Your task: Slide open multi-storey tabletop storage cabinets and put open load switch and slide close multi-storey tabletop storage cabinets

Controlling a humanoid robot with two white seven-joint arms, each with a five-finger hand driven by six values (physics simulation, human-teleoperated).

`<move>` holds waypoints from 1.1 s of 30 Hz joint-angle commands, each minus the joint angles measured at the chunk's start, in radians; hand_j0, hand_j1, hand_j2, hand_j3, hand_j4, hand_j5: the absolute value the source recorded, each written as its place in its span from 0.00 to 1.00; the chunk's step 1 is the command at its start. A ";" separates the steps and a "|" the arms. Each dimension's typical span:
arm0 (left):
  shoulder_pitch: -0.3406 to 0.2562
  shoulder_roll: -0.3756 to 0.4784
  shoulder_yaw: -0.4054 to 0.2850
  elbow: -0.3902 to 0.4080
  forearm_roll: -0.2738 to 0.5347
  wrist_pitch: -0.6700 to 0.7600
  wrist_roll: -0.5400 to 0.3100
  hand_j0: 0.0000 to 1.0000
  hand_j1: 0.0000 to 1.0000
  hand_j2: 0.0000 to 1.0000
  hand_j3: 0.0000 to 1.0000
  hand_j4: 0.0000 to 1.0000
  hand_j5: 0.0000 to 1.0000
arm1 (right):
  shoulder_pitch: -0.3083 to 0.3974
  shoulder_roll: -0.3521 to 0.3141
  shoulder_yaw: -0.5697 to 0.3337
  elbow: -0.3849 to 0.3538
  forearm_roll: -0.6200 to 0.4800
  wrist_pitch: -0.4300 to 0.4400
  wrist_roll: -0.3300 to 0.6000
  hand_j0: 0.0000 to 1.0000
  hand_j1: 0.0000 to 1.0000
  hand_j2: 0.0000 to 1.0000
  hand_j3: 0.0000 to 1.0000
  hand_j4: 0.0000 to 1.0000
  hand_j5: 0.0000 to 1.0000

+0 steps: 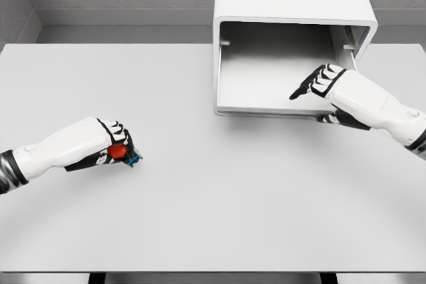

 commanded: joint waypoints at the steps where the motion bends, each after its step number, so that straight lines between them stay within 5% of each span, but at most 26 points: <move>1: 0.000 0.001 0.004 -0.008 0.008 0.003 0.001 0.34 0.34 0.34 0.34 0.34 0.34 | -0.002 -0.006 -0.047 -0.010 -0.028 0.027 -0.046 0.49 0.49 0.49 0.49 0.49 0.49; 15: -0.006 -0.013 0.027 -0.036 0.010 0.003 0.001 0.34 0.34 0.34 0.34 0.34 0.34 | 0.003 -0.008 -0.072 -0.012 -0.082 0.027 -0.046 0.50 0.50 0.50 0.50 0.50 0.50; 33: -0.078 -0.048 0.027 -0.036 0.036 0.003 0.001 0.34 0.34 0.34 0.34 0.34 0.34 | 0.132 -0.008 -0.279 -0.021 -0.150 0.027 -0.046 0.50 0.50 0.50 0.50 0.50 0.50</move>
